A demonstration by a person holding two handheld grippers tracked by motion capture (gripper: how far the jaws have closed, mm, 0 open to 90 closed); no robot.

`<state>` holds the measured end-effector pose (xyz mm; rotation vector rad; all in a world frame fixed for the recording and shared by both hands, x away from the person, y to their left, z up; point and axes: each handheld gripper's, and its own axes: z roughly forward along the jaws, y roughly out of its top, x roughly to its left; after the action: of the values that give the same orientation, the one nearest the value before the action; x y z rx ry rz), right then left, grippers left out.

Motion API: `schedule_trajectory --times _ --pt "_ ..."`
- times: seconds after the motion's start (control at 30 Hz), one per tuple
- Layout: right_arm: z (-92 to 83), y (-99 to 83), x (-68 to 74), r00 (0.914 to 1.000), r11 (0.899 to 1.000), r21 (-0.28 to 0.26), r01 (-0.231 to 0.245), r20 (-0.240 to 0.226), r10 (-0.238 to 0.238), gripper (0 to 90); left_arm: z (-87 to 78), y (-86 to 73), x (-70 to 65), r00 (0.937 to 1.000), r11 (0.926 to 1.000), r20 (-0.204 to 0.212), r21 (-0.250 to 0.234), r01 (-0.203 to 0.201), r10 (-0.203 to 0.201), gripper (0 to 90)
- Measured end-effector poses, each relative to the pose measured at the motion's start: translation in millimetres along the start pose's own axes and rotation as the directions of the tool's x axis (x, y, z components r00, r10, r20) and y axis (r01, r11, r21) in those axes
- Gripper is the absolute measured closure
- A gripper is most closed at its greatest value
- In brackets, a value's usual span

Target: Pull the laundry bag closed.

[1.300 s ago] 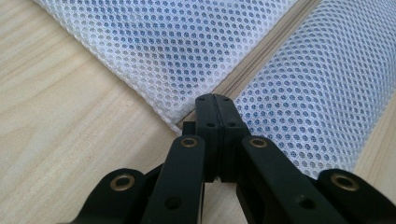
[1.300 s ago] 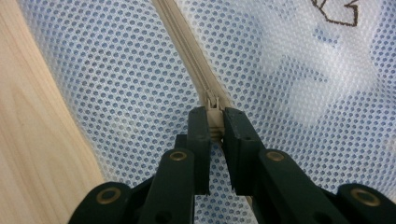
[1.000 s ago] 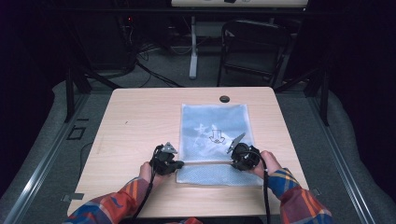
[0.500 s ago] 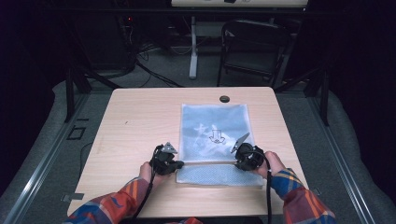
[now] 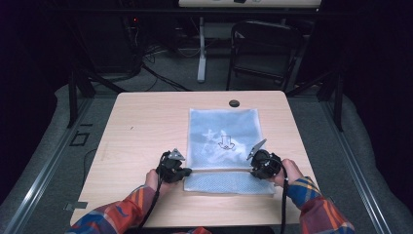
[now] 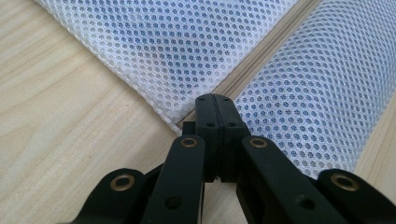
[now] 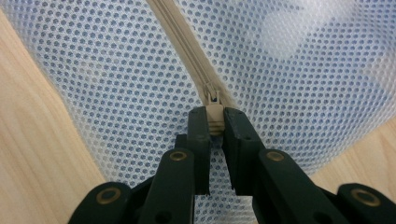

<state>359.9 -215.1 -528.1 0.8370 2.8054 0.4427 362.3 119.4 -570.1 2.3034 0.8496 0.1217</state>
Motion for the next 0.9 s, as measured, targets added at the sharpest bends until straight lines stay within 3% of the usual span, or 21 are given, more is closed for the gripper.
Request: schedule_trajectory --times 0.6,0.9 --pt "-1.3 -16.7 -6.9 0.9987 0.999 0.001 -0.051 0.008 0.051 81.9 0.0 0.0 -0.1 1.0 1.0 -0.001 0.0 0.0 0.0 90.0" --pt "-5.6 -23.7 -12.3 0.9983 0.998 0.031 -0.056 0.018 0.055 81.9 0.2 -0.5 -0.1 1.0 1.0 0.001 -0.005 0.006 -0.006 90.0"
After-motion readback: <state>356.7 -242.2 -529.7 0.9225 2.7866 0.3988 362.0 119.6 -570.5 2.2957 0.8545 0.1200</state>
